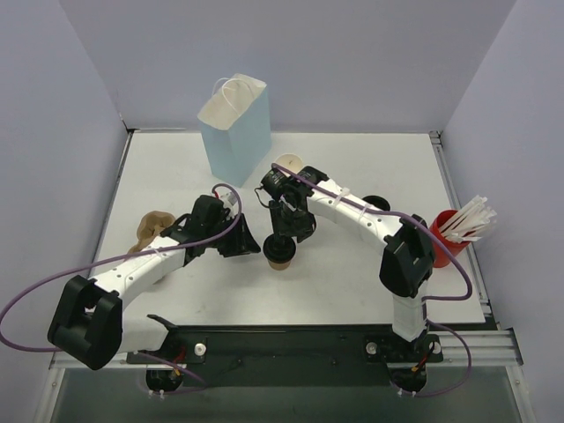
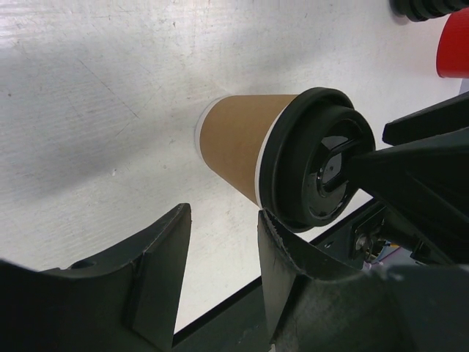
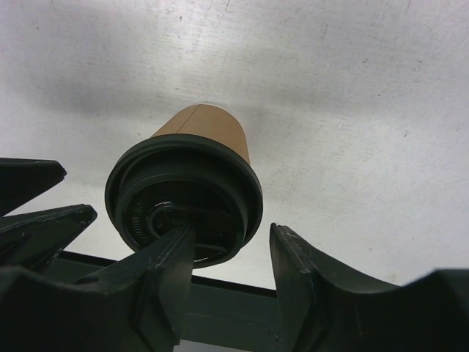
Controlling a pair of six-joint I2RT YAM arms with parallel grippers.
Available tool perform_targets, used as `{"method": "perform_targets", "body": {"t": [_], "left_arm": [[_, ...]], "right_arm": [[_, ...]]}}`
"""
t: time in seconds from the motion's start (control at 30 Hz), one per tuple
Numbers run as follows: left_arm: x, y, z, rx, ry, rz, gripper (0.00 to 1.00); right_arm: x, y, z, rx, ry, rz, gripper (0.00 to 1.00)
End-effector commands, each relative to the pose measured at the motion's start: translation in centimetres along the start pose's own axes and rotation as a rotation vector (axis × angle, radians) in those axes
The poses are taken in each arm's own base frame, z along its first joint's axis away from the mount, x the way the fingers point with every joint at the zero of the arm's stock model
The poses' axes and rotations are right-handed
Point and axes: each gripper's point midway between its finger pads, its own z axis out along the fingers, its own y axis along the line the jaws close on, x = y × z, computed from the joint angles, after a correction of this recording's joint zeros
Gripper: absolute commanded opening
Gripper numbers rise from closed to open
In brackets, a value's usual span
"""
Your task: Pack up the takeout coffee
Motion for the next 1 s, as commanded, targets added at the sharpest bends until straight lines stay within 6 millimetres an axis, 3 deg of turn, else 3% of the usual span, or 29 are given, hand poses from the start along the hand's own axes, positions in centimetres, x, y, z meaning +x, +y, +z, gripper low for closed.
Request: {"method": "perform_targets", "body": {"t": [0.0,0.23,0.63,0.97], "left_arm": [[-2.3,-1.8,-1.5,0.022,-0.076,0.045,0.52],[-2.3,-2.5,-1.6,0.054,-0.068,0.042,0.52],[-2.2,-3.4,-1.4,0.107,-0.056,0.049,0.53],[-1.7,-2.9,-0.3,0.097,-0.028,0.048,0.53]], "right_arm": [[0.2,-1.0,-2.4,-0.026,0.007,0.004,0.48],[-0.5,-0.1,-2.7,-0.203,-0.003,-0.034,0.61],[-0.2,0.5,-3.1,-0.390,0.020,-0.069,0.63],[0.2,0.8,-1.1,-0.400,0.069,-0.083,0.63]]}}
